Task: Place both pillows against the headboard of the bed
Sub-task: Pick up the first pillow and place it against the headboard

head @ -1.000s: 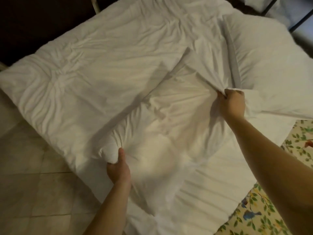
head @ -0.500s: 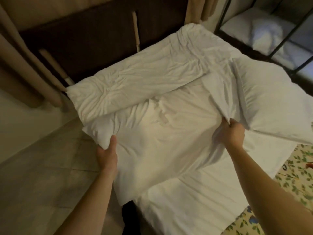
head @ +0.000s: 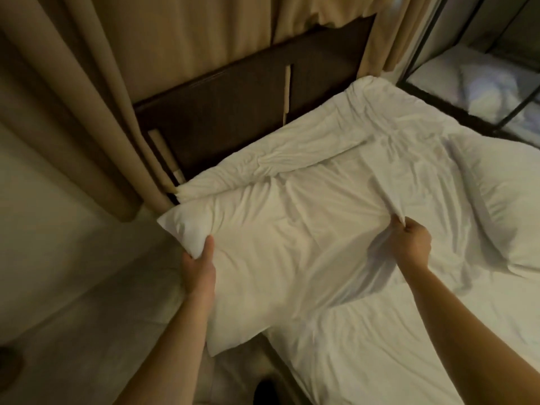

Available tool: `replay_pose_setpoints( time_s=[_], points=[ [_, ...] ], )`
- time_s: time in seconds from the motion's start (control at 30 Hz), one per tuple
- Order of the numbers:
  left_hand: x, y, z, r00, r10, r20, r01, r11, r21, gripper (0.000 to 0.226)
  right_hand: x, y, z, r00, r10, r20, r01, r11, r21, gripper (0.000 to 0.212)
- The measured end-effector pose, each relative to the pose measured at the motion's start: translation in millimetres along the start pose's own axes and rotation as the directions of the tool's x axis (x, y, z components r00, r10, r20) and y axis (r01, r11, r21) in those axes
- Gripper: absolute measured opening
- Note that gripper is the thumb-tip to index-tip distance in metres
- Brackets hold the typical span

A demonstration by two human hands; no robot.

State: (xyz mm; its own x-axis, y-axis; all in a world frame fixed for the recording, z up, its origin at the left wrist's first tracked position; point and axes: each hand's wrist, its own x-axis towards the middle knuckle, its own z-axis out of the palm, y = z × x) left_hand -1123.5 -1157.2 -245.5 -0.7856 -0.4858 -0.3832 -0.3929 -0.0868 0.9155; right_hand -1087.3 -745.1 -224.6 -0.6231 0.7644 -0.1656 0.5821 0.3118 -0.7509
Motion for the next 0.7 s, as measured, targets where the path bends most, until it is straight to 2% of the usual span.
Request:
replay_pose_setpoints(
  time_s=[0.13, 0.33, 0.53, 0.7],
  points=[
    [41.6, 14.1, -1.9, 0.999, 0.031, 0.019, -0.03, 0.999, -0.016, 0.072, 14.1, -33.1, 35.0, 1.0, -0.012, 0.015, 0.012, 1.0, -0.011, 0.045],
    [102.8, 22.8, 26.9, 1.0, -0.01, -0.003, 0.01, 1.0, 0.015, 0.05, 65.3, -75.6, 88.1, 0.998, -0.036, 0.052, 0.037, 0.999, -0.019, 0.04],
    [155.7, 40.3, 66.2, 0.995, -0.086, -0.045, 0.087, 0.996, 0.014, 0.07, 128.5, -115.4, 143.2, 0.993, -0.06, 0.104, 0.067, 0.996, -0.062, 0.037],
    [204.4, 55.1, 98.1, 0.992, -0.082, -0.098, 0.087, 0.995, 0.048, 0.07, 178.9, -155.9, 189.2, 0.988, -0.094, 0.12, 0.106, 0.99, -0.097, 0.038]
  ],
)
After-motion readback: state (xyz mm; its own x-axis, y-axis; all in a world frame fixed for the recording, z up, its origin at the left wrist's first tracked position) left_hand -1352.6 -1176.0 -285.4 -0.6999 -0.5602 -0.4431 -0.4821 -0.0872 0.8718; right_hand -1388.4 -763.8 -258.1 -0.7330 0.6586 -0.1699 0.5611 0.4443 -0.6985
